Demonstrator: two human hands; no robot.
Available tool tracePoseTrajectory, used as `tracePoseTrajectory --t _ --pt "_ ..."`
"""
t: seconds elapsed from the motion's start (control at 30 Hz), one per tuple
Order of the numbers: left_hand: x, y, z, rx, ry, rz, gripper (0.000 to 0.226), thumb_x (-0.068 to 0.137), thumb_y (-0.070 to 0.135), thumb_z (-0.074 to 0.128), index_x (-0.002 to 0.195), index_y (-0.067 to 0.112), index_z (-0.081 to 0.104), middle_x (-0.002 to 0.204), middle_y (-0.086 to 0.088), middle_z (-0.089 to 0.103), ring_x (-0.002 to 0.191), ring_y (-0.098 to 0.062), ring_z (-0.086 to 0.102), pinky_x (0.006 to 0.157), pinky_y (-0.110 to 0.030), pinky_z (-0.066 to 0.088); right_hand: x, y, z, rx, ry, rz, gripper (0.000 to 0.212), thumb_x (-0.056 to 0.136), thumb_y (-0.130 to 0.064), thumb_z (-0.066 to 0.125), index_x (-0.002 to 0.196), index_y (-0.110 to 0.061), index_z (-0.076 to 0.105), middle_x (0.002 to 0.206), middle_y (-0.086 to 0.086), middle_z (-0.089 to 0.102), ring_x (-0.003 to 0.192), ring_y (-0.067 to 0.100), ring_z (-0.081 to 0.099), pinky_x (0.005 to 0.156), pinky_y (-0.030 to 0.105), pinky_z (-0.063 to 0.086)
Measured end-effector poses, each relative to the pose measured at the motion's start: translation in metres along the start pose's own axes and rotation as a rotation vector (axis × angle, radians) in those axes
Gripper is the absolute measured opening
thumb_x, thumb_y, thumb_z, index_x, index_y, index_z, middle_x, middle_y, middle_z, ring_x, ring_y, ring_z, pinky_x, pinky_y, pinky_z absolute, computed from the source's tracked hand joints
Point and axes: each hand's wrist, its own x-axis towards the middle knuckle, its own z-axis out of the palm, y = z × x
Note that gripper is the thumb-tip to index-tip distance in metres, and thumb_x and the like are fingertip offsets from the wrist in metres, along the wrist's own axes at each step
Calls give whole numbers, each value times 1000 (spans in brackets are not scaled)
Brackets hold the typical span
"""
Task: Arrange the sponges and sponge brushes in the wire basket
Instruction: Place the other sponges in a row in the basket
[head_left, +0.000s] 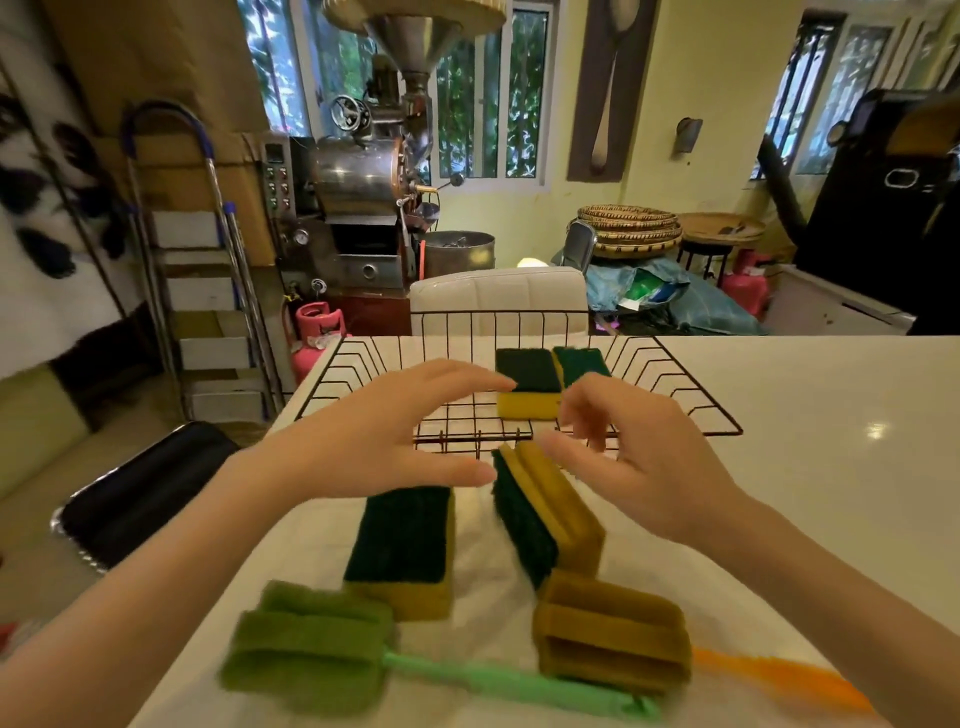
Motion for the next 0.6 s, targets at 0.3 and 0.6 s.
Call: tracePoseTrajectory --t 0.3,0.6 --pt "-29 -7 27 20 -71 -179 47 65 54 69 106 46 49 107 32 47 104 11 42 87 -12 35 0 -21 22 -386 -325 181 48 75 -65 50 95 -23 38 83 -4 54 78 16 54 64 30 48" --pt "-37 -32 40 49 -177 -282 73 59 51 76 120 36 39 119 15 46 108 -7 43 92 -22 39 4 -18 25 -79 -433 159 29 79 -40 61 98 -28 42 94 -1 58 67 8 51 53 22 37"
